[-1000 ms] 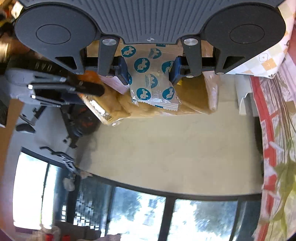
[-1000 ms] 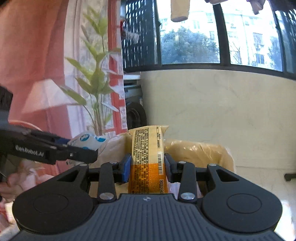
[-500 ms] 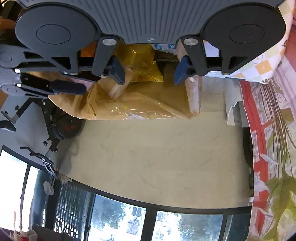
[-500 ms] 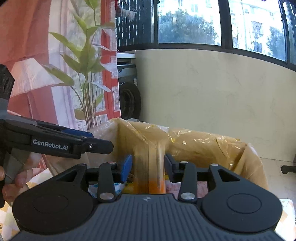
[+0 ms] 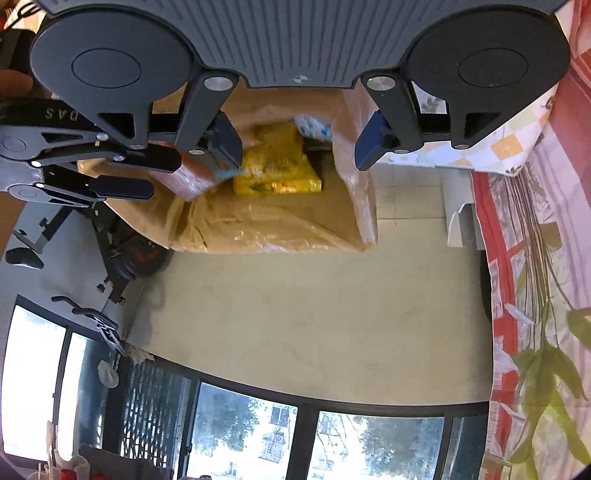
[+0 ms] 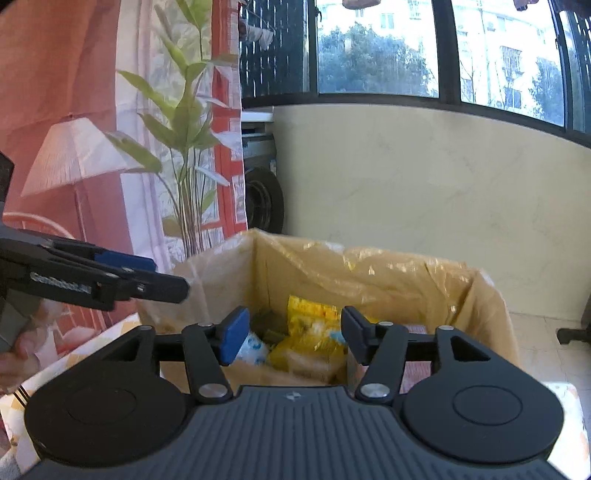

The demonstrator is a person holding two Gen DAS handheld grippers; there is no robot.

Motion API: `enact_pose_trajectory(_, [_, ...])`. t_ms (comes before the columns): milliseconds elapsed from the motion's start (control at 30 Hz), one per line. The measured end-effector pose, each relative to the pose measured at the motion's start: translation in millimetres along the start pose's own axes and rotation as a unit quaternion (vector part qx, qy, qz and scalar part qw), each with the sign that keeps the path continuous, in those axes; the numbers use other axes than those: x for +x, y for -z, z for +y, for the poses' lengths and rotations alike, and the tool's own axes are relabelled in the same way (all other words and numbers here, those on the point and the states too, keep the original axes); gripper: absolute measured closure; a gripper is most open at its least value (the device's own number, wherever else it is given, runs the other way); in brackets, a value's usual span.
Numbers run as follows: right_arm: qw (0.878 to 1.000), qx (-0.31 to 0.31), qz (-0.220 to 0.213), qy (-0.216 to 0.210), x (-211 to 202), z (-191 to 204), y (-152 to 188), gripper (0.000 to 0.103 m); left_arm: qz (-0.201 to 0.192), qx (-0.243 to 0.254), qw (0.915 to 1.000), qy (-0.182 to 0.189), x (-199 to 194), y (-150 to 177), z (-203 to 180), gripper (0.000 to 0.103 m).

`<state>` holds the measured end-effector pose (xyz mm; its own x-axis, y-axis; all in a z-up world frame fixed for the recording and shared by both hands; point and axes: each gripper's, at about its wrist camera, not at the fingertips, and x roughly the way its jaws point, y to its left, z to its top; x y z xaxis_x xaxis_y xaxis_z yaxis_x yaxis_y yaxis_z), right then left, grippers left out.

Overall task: Organize snacks
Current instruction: 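Move both open tools back down to the cracker packet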

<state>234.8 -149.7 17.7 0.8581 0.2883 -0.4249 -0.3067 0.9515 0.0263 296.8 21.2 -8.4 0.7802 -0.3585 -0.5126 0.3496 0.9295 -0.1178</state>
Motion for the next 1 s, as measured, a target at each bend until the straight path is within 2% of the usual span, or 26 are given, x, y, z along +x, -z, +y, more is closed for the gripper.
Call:
enact_pose_trajectory(133, [1.000, 0.025, 0.006, -0.002, -14.3, 0.0, 10.3, 0.042, 0.000, -0.006, 0.9999, 0.011, -15.2, 18.3, 6.4, 0.034])
enact_pose_trajectory(267, [0.999, 0.029, -0.010, -0.013, -38.0, 4.1, 27.8, 0.038, 0.009, -0.015, 0.9996, 0.023, -25.4, 44.9, 14.0, 0.034])
enact_pose_trajectory(400, [0.999, 0.023, -0.013, -0.019, -54.4, 10.3, 49.9, 0.037, 0.040, -0.032, 0.9981, 0.033, -21.0, 74.6, 23.2, 0.034])
enact_pose_trajectory(533, [1.000, 0.012, 0.011, -0.021, -56.4, 17.5, 77.1, 0.037, 0.079, -0.061, 0.9943, 0.036, -4.9, 102.6, 33.8, 0.034])
enact_pose_trajectory(733, [0.997, -0.005, 0.071, -0.041, -32.5, 31.3, 116.1, 0.037, 0.131, -0.079, 0.9873, 0.044, 28.0, 136.2, 38.7, 0.035])
enact_pose_trajectory(1000, [0.986, -0.039, 0.151, -0.063, 31.9, 38.2, 155.2, 0.037, 0.178, -0.120, 0.9757, 0.044, 78.8, 166.4, 41.4, 0.035])
